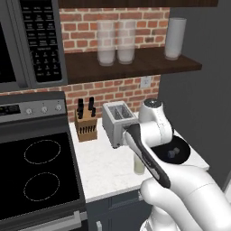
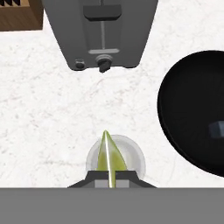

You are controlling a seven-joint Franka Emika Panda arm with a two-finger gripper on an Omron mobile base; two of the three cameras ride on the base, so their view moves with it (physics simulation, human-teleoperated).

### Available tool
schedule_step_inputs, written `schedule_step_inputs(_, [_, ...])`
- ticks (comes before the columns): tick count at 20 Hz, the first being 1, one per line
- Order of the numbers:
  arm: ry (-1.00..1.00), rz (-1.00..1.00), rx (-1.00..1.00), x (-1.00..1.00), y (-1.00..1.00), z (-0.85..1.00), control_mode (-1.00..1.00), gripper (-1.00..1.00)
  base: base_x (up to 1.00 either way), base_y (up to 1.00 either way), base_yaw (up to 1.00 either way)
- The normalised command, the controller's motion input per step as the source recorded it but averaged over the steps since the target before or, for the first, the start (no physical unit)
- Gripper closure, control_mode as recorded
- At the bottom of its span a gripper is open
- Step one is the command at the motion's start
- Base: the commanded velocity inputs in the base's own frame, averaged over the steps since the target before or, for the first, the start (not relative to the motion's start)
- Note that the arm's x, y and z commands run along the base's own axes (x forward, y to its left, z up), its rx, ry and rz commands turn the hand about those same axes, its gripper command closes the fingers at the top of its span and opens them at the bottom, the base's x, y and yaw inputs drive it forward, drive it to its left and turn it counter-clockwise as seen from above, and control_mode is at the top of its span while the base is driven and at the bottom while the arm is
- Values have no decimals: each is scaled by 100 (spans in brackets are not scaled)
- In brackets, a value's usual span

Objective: Grab a lemon wedge from the fridge and one ice cube from the ice bowl, and put them in the glass of lemonade.

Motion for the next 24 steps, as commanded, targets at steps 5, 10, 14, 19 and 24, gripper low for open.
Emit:
schedule_step_inputs(5, [0,0,0,0,25,0,-100,100,0,0,0])
schedule_step_inputs(10, [0,0,0,0,0,-1,-100,100,0,0,0])
schedule_step_inputs(14, [0,-1,0,0,-25,-1,-100,100,0,0,0])
schedule_step_inputs(19, [0,0,0,0,-21,0,-100,100,0,0,0])
schedule_step_inputs(24, [1,0,0,8,0,0,-100,100,0,0,0])
